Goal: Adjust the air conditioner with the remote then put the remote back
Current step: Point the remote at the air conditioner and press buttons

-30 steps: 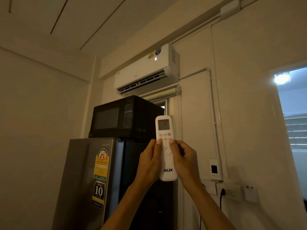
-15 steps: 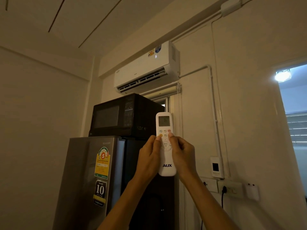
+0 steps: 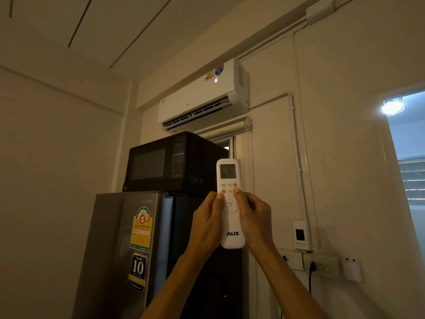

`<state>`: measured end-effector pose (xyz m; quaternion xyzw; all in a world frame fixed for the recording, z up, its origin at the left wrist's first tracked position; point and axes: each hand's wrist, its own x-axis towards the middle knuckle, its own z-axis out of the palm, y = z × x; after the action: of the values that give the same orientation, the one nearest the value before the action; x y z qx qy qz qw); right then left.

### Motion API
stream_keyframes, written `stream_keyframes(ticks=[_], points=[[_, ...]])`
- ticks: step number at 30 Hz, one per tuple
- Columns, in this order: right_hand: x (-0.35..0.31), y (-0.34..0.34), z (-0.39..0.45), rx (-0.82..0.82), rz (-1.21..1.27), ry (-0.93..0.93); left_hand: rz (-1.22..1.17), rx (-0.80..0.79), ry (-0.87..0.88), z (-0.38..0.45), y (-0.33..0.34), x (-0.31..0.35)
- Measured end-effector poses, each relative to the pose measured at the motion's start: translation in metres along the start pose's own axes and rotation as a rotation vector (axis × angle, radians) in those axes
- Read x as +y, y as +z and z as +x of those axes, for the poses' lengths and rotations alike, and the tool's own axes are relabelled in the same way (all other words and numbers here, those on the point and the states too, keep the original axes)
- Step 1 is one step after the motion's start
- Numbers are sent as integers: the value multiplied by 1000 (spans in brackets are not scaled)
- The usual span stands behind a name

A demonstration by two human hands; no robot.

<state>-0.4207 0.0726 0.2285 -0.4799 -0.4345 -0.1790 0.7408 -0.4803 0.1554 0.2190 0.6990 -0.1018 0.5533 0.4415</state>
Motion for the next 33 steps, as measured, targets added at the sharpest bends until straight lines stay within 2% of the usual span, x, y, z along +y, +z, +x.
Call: stream_keyframes(ticks=[33], points=[[-10, 7, 9, 26, -28, 12, -26, -28, 38, 12, -5, 11]])
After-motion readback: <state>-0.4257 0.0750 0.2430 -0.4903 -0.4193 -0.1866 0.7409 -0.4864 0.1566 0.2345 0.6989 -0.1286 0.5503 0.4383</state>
